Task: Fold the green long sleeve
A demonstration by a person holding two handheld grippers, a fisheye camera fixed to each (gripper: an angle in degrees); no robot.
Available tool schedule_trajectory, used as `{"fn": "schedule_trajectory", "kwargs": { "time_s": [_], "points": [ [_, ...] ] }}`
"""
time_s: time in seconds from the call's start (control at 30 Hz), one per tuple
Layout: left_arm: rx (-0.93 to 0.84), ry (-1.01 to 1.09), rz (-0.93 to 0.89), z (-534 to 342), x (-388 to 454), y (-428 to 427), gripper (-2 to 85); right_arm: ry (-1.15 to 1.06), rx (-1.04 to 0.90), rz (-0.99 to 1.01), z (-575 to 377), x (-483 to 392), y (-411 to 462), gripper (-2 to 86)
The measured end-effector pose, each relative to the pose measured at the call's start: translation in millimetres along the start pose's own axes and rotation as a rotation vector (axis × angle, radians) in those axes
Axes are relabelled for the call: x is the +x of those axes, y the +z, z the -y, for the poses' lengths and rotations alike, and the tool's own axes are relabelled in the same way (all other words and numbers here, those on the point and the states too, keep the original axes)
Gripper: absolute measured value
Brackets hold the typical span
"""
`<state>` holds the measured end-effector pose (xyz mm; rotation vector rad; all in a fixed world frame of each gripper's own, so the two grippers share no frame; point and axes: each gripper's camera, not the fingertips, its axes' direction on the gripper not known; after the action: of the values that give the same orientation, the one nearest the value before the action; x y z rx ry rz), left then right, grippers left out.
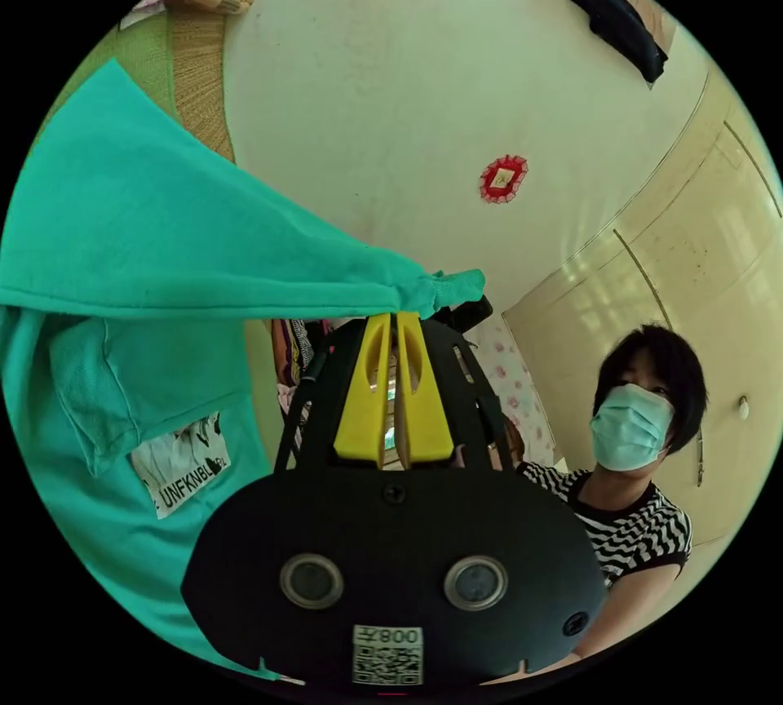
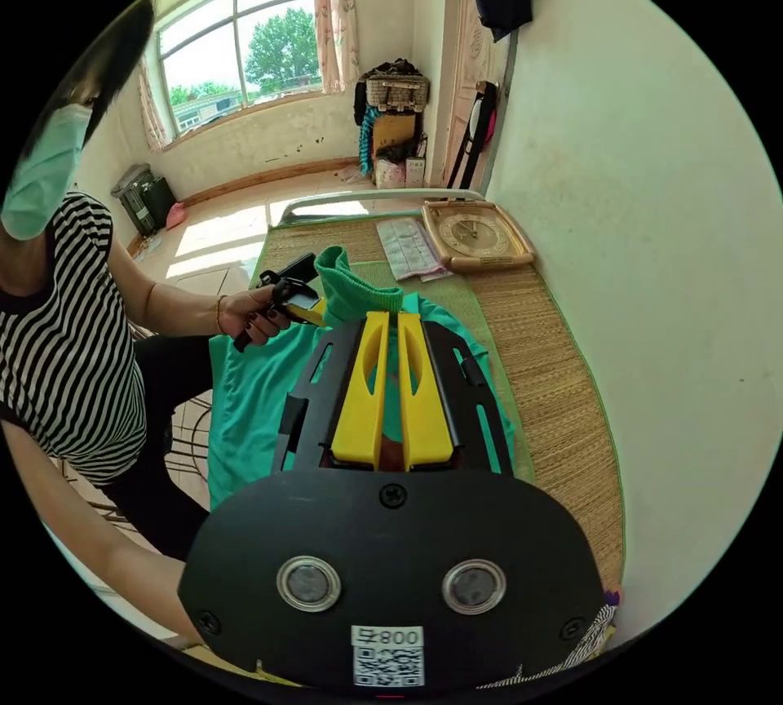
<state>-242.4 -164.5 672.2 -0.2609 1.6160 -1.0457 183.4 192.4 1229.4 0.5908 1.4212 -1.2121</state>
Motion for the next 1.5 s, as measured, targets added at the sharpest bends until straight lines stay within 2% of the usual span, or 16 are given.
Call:
{"fn": "schedule_trajectory", "kwargs": {
  "time_s": [0.17,0.27,0.47,0.73,0.87,1.0,1.13,1.2,1.37,1.5],
  "points": [
    [-0.196,-0.091,0.173,-13,-63,62,1.1,0.239,-0.095,0.079,-111,41,11,0.7],
    [-0.25,-0.143,0.261,-21,-93,83,1.1,0.341,-0.148,0.152,-160,64,26,0.7],
    [-0.341,-0.154,0.396,-30,-121,122,1.2,0.38,-0.21,0.217,-211,94,38,0.7],
    [-0.451,-0.138,0.587,-45,-141,164,1.7,0.479,-0.249,0.205,-252,132,40,-0.2],
    [-0.474,-0.151,0.591,-57,-149,177,1.9,0.506,-0.075,0.307,-256,142,21,0.0],
    [-0.487,-0.155,0.587,-66,-151,184,2.1,0.479,-0.045,0.342,-234,136,36,0.0],
    [-0.44,-0.102,0.567,-74,-130,177,2.8,0.445,-0.273,0.355,-218,124,93,-0.2],
    [-0.396,-0.039,0.623,-74,-111,162,3.5,0.441,-0.34,0.343,-216,123,106,-0.2],
    [-0.231,0.17,1.056,-68,-49,105,7.2,0.428,-0.203,0.266,-175,138,90,1.6],
    [-0.269,0.244,1.261,-58,-42,98,7.9,0.357,-0.164,0.217,-113,152,106,5.0]
  ]
}}
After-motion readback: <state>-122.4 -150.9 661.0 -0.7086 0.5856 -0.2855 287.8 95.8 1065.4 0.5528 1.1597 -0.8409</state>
